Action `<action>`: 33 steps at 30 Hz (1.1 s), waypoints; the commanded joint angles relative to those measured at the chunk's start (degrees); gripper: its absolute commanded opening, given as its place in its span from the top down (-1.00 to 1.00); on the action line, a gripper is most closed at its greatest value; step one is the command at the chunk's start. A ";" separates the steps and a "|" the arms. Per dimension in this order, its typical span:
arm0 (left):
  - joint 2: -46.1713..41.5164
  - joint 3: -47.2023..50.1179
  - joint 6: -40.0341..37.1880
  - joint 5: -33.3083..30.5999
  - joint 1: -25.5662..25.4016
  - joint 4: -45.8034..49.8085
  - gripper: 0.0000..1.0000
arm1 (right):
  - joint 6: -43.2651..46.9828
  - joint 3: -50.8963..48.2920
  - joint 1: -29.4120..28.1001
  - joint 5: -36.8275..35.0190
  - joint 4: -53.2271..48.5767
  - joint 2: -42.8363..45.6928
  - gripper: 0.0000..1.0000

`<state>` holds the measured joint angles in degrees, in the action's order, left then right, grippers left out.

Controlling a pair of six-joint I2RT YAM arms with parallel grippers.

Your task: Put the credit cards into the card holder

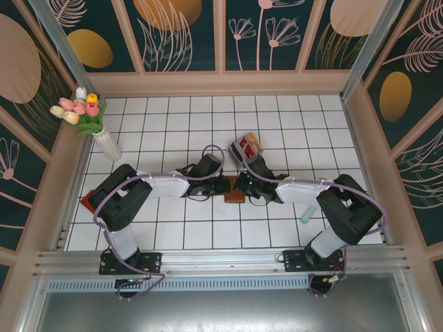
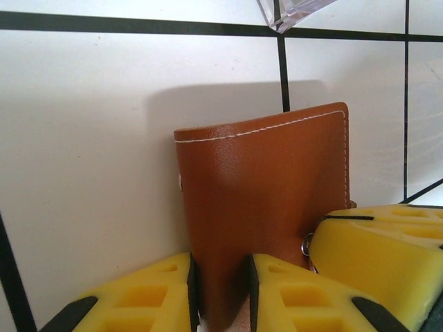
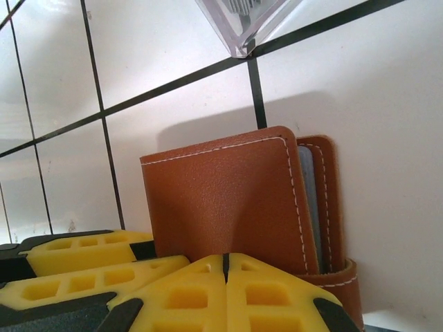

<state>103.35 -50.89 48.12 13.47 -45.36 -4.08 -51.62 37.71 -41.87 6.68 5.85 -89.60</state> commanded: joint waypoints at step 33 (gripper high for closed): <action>1.50 2.42 0.15 -0.86 -0.61 0.64 0.57 | 5.61 7.87 2.68 0.30 -12.51 -0.49 0.59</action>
<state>103.20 -49.87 48.75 12.60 -44.80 -6.46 -51.11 42.61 -40.32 8.03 2.83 -92.23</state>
